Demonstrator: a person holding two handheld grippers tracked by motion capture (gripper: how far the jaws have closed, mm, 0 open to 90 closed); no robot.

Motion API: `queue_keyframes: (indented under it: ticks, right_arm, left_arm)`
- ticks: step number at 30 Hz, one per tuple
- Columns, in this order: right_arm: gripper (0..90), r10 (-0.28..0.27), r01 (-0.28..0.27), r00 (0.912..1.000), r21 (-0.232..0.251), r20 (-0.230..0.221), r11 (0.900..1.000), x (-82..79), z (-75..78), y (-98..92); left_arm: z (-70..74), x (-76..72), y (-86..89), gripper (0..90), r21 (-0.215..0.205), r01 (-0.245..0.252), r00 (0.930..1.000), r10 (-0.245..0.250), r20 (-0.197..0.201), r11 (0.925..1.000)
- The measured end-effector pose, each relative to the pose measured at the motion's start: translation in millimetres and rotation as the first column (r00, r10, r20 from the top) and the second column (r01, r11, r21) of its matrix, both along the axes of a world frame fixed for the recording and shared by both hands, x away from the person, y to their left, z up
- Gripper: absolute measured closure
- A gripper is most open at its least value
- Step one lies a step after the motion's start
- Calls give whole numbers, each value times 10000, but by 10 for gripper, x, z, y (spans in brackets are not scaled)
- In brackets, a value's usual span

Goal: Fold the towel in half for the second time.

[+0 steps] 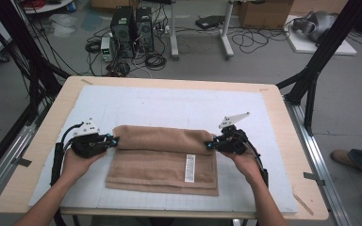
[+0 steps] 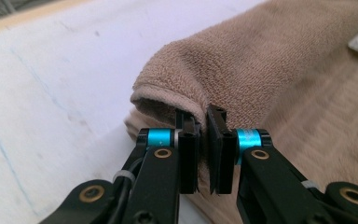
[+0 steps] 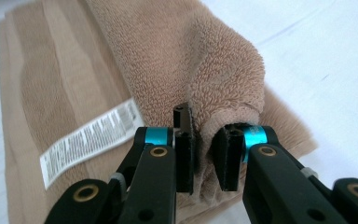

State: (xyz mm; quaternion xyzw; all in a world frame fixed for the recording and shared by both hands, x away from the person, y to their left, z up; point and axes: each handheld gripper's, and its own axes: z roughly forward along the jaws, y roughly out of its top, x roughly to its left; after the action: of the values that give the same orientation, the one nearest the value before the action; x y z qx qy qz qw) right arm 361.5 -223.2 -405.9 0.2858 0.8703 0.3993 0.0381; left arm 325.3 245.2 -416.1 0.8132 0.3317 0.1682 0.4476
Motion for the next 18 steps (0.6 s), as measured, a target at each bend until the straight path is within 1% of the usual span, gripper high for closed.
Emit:
queue_keyframes:
  ticks: [2, 4, 5, 7, 9, 11, 13, 15, 16, 18]
  right_arm:
    - [803, -42, 43, 10000, 126, -86, 9999, -28, -76, -7]
    - [799, -53, 56, 9998, 201, -175, 9998, -45, -136, -16]
    - [793, -87, 92, 9997, 214, -233, 9997, -51, -158, -17]
    - [761, -103, 108, 9997, 240, -217, 9997, -57, -174, -21]
    - [666, -159, 161, 9998, 223, -82, 9996, -69, -140, -26]
    - [609, -54, 55, 10000, 217, -21, 9997, -78, -84, -33]
    - [516, -182, 181, 9996, 31, 193, 9998, -84, -19, -37]
    - [478, -247, 244, 9995, 150, 195, 9996, -54, 47, -59]
    - [456, -328, 324, 9989, 120, 342, 9994, -36, 83, -64]
    - [428, -466, 460, 9982, 179, 379, 9988, 11, 149, -68]
  left_arm:
    - [-62, -36, 8, 832, -55, 15, 9999, -15, -149, 10000]
    - [-90, -49, 12, 826, 26, 105, 9994, -104, -345, 9999]
    - [-89, -51, 6, 817, 78, 161, 9992, -158, -359, 9998]
    - [-72, -55, -1, 765, 131, 282, 9988, -276, -402, 9995]
    - [-47, -53, 6, 675, 116, 330, 9983, -324, -493, 9994]
    - [0, -52, 19, 591, 85, 328, 9986, -324, -427, 9994]
    - [61, -37, 36, 524, -104, 224, 9991, -228, -356, 9997]
    - [124, -4, 44, 479, -216, 140, 9994, -147, -321, 9997]
    - [155, 22, 49, 462, -221, 95, 9995, -101, -285, 9997]
    - [202, 76, 45, 431, -316, 7, 9996, -17, -293, 9995]
